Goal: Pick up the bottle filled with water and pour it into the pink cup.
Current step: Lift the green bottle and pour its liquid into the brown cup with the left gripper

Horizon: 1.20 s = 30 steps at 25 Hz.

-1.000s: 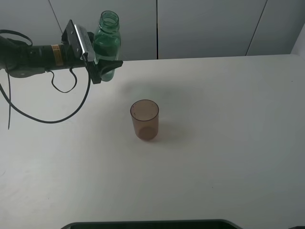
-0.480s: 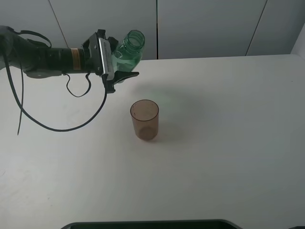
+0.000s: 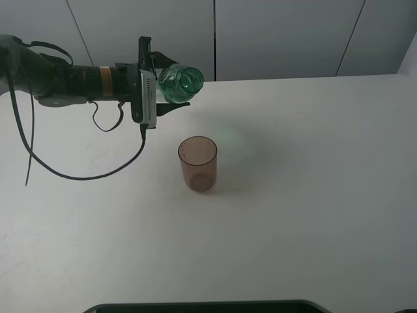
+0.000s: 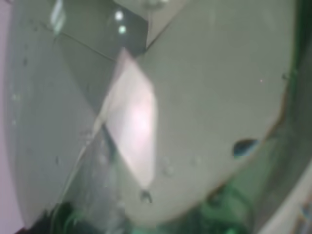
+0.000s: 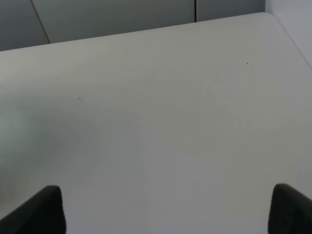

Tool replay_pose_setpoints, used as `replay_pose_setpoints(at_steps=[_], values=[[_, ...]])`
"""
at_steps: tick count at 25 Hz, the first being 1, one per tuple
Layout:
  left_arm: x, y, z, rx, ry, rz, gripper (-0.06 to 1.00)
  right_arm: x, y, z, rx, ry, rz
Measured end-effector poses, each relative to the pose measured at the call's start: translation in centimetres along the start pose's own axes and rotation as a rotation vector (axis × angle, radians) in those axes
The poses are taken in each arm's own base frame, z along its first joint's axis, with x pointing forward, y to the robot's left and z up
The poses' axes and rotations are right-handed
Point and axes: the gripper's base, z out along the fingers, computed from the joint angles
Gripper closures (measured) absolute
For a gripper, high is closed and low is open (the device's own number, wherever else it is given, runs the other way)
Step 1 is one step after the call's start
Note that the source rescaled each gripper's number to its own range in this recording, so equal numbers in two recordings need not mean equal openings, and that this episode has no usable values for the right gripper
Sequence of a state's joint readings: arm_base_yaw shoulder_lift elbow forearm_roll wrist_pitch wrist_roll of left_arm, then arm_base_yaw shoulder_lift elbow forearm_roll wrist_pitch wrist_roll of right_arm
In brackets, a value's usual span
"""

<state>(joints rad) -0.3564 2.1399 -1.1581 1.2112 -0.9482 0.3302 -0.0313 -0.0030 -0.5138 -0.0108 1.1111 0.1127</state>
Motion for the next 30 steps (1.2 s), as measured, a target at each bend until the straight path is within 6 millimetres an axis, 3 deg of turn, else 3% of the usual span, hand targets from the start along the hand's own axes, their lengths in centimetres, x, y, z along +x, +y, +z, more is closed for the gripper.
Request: replay_pose_setpoints(at_steps=[11,30], values=[[0.5,-0.2,0.0,0.028,0.056,0.206,0.93,0.0,0.0,0.0,0.000,0.000,0.000],[-0.3,-0.8,1.2,0.076,0.080,0.359,0.93,0.0,0.0,0.0,0.000,0.000,0.000]])
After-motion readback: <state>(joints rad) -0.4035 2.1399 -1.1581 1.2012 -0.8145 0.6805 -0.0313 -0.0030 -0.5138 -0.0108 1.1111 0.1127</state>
